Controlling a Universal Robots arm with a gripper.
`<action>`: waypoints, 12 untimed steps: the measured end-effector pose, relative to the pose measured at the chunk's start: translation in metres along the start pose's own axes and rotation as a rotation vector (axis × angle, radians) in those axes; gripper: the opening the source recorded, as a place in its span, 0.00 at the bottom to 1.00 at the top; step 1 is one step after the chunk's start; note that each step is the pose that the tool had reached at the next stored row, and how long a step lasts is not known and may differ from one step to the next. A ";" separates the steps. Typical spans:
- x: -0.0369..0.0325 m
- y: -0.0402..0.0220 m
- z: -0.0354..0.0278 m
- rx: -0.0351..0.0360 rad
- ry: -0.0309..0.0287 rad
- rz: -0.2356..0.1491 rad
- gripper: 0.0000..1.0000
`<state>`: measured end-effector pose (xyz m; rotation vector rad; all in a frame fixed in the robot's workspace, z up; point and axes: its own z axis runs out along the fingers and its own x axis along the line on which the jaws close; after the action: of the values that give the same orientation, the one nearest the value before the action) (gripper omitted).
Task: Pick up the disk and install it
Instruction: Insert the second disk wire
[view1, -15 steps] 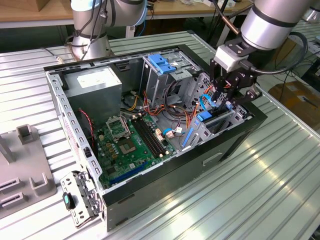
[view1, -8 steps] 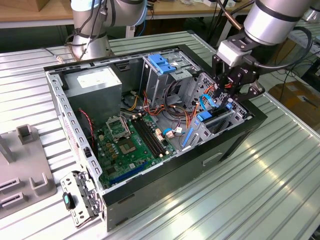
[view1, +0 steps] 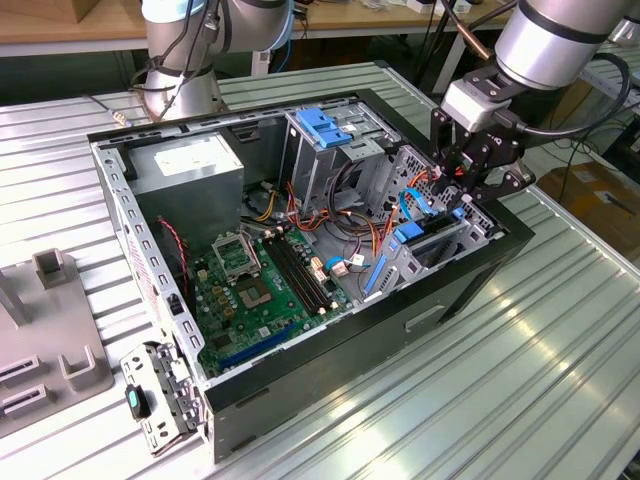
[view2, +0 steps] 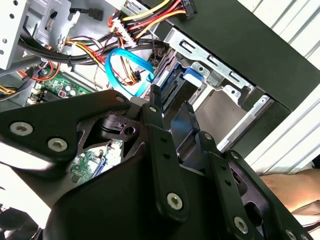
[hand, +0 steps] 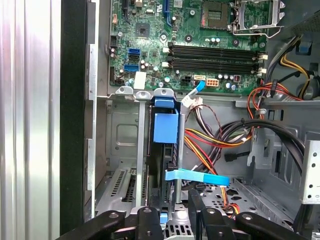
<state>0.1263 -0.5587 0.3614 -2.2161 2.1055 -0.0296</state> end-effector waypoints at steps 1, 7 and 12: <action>0.0000 -0.0001 0.0000 0.0000 0.0000 0.000 0.36; 0.0000 -0.0011 0.0001 0.0000 0.0000 0.000 0.36; 0.0000 -0.0028 0.0002 0.0000 0.0000 -0.001 0.36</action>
<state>0.1292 -0.5586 0.3615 -2.2167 2.1049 -0.0297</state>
